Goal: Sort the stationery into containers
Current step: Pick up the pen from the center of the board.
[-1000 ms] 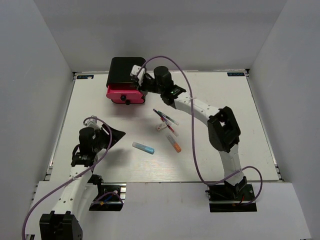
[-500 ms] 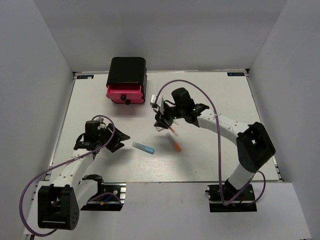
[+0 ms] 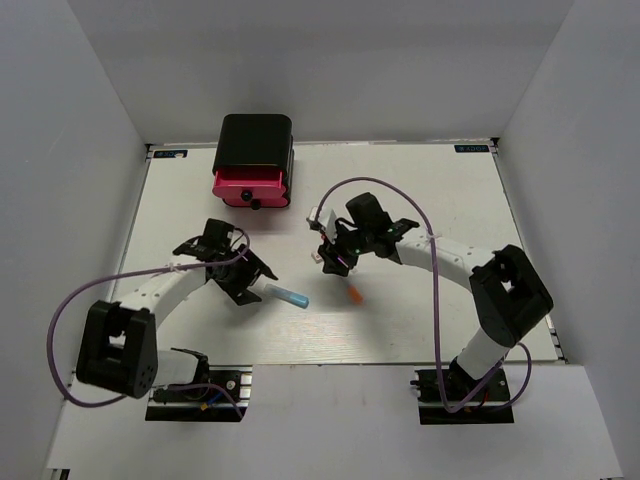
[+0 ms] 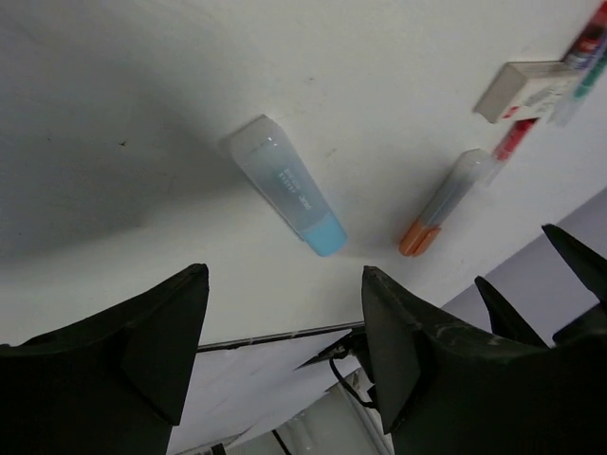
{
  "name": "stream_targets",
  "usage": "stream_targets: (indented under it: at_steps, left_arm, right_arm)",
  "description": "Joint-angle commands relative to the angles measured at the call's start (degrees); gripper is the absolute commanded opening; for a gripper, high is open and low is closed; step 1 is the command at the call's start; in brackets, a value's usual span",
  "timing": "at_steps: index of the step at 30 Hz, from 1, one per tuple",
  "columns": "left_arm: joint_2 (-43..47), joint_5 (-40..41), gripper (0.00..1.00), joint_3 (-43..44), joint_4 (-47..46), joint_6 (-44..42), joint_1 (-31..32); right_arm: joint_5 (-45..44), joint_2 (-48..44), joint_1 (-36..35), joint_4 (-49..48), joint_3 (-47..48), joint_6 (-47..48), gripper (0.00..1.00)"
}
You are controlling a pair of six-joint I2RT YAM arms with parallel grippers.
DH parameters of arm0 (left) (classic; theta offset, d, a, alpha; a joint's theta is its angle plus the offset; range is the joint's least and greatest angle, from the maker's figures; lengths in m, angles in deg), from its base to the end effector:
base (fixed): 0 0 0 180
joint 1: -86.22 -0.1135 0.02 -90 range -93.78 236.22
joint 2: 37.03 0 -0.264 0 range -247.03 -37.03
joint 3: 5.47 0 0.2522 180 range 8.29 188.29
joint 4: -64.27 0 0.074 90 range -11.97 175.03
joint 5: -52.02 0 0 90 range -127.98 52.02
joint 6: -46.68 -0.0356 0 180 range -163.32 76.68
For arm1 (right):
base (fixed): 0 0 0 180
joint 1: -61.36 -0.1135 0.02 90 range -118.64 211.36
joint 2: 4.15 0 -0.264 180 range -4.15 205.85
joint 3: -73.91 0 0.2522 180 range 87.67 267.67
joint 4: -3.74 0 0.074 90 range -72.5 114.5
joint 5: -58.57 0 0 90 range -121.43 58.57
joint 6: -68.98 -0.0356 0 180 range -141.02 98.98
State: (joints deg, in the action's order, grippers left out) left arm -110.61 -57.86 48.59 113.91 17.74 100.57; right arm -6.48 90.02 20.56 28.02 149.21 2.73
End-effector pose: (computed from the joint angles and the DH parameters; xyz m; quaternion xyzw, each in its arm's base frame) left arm 0.2114 -0.0666 0.1820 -0.3554 0.9017 -0.2433 0.0371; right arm 0.2592 0.2436 0.2225 -0.5510 0.7116 0.2536 0.3545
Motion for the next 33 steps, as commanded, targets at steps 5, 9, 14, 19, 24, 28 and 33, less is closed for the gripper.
stream_targets:
  at_steps: [5,9,14,19,24,28,33]
  left_arm:
    - [-6.30,5.28,0.77,5.67,3.41,8.80,6.83]
    - [-13.06,4.59,0.77,8.57,5.34,12.59,8.85]
    - [-23.51,5.54,0.75,15.59,9.81,14.44,11.84]
    - [-30.12,7.05,0.70,21.49,14.74,14.97,13.86]
    - [-30.66,7.05,0.43,22.02,14.04,14.97,14.39]
    - [-30.05,7.05,0.22,19.92,13.52,13.83,14.39]
    - [-24.61,11.95,0.06,23.85,13.25,12.59,14.39]
  right_arm:
    - [-2.10,-4.60,0.19,-1.38,-2.56,-2.57,0.58]
    - [-2.36,-5.84,0.63,-1.30,-4.58,-2.30,0.60]
    - [-2.27,-7.86,1.60,-0.68,-6.69,-2.57,0.60]
    - [-1.75,-9.53,2.39,-0.77,-8.54,-3.00,0.60]
    - [-1.75,-10.23,2.92,-0.85,-9.42,-3.62,0.60]
    - [-1.40,-10.15,3.62,-0.68,-9.51,-3.62,0.60]
    - [0.10,-10.15,4.14,0.20,-9.16,-2.92,0.60]
